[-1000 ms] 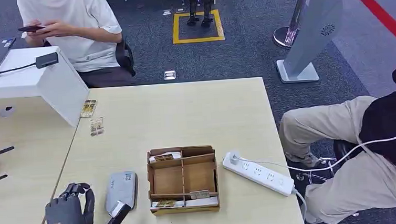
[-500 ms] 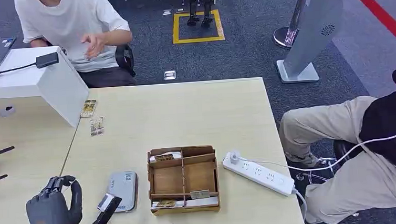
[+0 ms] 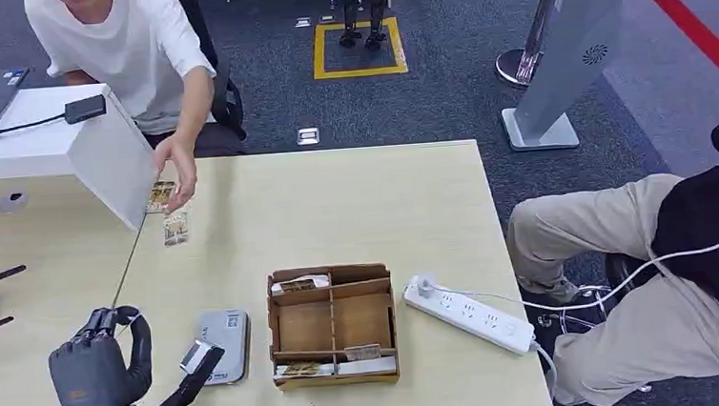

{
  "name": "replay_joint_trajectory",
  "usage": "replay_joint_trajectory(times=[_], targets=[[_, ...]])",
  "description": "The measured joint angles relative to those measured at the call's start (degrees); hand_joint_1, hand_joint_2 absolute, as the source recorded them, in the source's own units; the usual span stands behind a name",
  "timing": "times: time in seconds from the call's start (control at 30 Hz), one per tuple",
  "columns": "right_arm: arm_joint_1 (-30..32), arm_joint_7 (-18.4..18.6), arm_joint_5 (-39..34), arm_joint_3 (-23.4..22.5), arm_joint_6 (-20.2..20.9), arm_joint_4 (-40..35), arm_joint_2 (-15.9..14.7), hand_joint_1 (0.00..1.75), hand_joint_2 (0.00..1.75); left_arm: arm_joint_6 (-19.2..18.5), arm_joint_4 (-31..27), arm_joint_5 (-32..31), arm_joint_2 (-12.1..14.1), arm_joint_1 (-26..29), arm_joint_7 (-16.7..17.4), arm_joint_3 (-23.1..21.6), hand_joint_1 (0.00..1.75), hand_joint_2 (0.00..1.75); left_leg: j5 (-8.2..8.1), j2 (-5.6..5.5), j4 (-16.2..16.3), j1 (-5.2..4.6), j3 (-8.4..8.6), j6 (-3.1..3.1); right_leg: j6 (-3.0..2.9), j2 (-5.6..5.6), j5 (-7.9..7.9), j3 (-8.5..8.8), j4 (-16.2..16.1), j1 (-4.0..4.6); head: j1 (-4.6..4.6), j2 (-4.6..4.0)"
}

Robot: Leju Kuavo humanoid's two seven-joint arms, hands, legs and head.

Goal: Pass the card to the sensor for recognition and then transmit it.

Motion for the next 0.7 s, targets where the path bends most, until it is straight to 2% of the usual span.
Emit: replay_joint_trajectory(times=[0.4,0.7], targets=[[0.0,0.5,0.7,0.0,0.2,-0.2,0.0,0.0,1.75,0.0,-0.1,-1.4,0.9,-3.9,2.6,-3.0,1.75,1.75,0.0,0.02,0.0,0.0,0.0,0.0,0.0,0.04,0.01,-0.01,0.0,0.0,0.0,0.0],[0.0,0.5,1.8,0.0,1.5,-0.6,0.0,0.0,1.75,0.0,1.6,-1.3,2.1,-10.0,6.9,-7.6,1.75,1.75,0.01,0.01,0.0,0.0,0.0,0.0,0.05,0.05,0.06,-0.01,0.0,0.0,0.0,0.0]])
